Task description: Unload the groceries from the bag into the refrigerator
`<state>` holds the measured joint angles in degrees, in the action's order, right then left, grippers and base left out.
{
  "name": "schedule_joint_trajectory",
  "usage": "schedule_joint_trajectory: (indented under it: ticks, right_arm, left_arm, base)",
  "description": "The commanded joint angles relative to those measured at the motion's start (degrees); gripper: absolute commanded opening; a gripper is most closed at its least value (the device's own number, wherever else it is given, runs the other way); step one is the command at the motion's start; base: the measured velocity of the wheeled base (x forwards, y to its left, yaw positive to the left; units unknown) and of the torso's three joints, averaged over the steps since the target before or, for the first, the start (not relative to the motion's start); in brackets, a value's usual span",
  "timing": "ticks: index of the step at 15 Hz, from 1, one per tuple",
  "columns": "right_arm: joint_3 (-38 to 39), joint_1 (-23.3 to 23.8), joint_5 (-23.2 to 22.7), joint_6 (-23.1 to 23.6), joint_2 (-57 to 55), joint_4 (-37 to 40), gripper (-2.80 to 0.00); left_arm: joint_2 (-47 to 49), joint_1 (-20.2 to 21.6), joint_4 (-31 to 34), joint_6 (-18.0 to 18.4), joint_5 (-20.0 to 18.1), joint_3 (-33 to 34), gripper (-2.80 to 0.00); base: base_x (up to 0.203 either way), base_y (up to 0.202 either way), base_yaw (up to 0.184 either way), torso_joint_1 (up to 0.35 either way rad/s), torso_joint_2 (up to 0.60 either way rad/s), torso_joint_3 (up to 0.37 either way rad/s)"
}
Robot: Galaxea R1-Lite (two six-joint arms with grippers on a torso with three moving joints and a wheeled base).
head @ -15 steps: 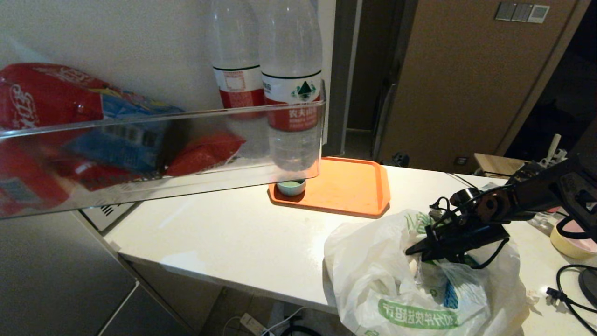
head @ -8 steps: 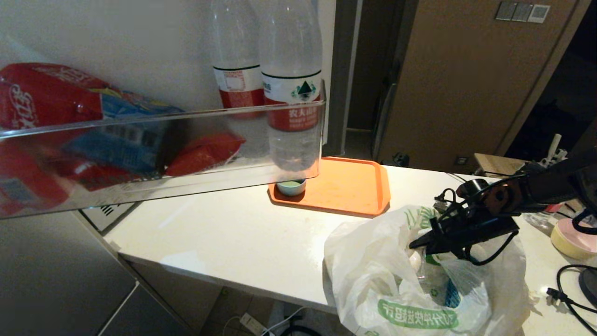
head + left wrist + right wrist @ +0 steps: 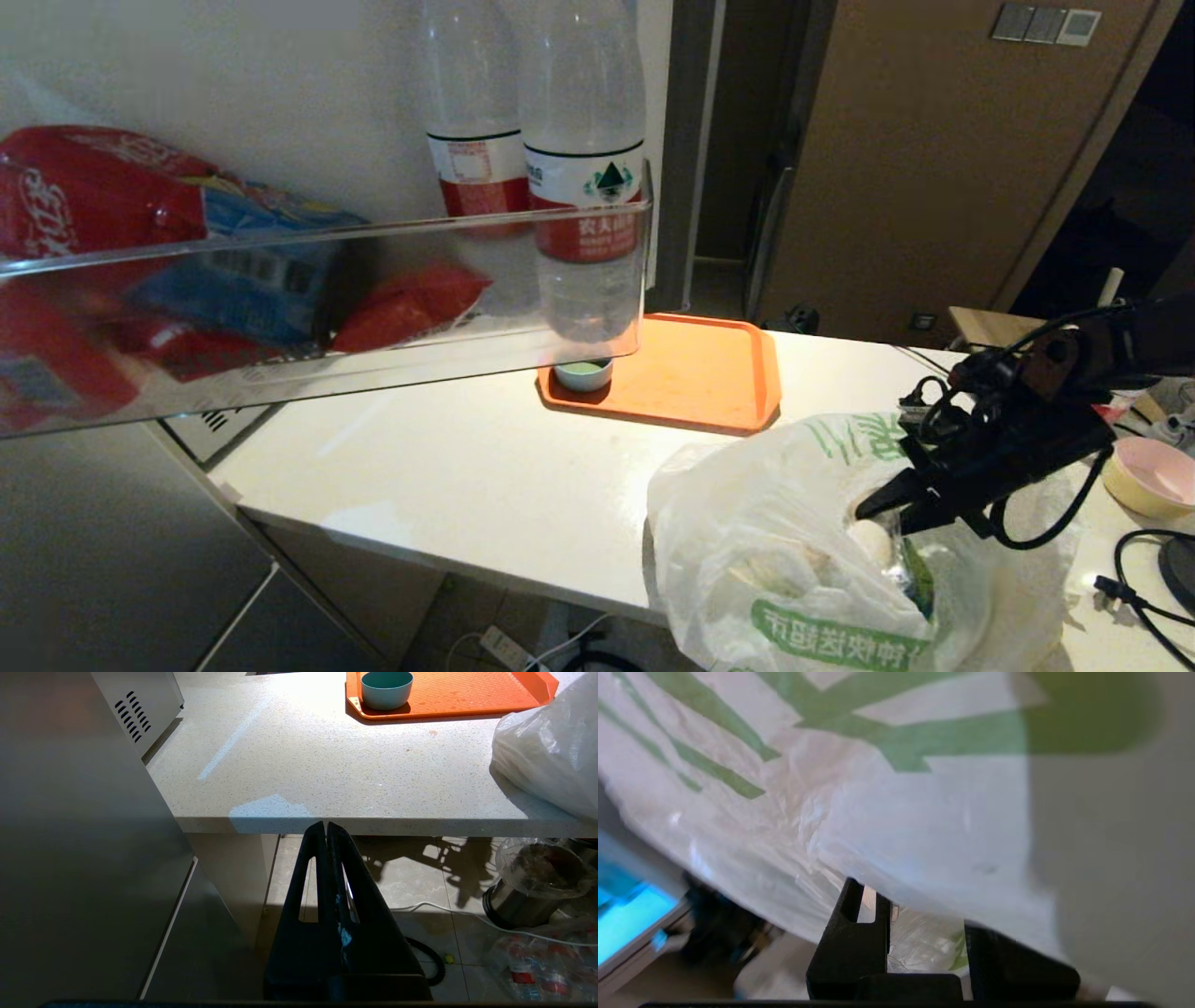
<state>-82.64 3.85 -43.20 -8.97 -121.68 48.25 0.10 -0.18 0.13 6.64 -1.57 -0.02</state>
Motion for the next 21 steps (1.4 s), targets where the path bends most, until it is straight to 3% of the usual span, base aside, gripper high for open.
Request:
schedule_joint_trajectory:
  ticks: [1, 6, 12, 18, 21]
  right_arm:
    - [2.1, 0.1, -0.2, 0.0, 2.5, 2.0, -2.8]
    - [8.9, 1.0, 0.2, -0.4, 9.2, 2.3, -2.8]
    - [15.2, 7.2, 4.8, -0.4, 15.9, 2.5, -2.8]
    - [24.3, 7.7, 5.3, -0.5, 26.6, 2.5, -2.8]
    - [24.7, 7.7, 9.1, -0.5, 31.5, 2.3, -2.8]
  left_arm:
    - [0.0, 0.0, 0.0, 0.0, -0.2, -0.1, -2.8]
    - [0.0, 0.0, 0.2, 0.0, -0.4, 0.0, -2.8]
    - [0.0, 0.0, 0.2, -1.7, -0.4, 0.0, -2.8]
    - [0.0, 0.0, 0.2, -1.9, -0.4, 0.0, -2.8]
    - [0.0, 0.0, 0.2, -1.9, -0.4, 0.0, -2.8]
  base:
    - [0.0, 0.0, 0.0, 0.0, 0.0, 0.0]
    - [0.0, 0.0, 0.0, 0.0, 0.0, 0.0]
    - [0.0, 0.0, 0.0, 0.0, 0.0, 0.0]
    - [0.0, 0.0, 0.0, 0.0, 0.0, 0.0]
    - [0.0, 0.0, 0.0, 0.0, 0.0, 0.0]
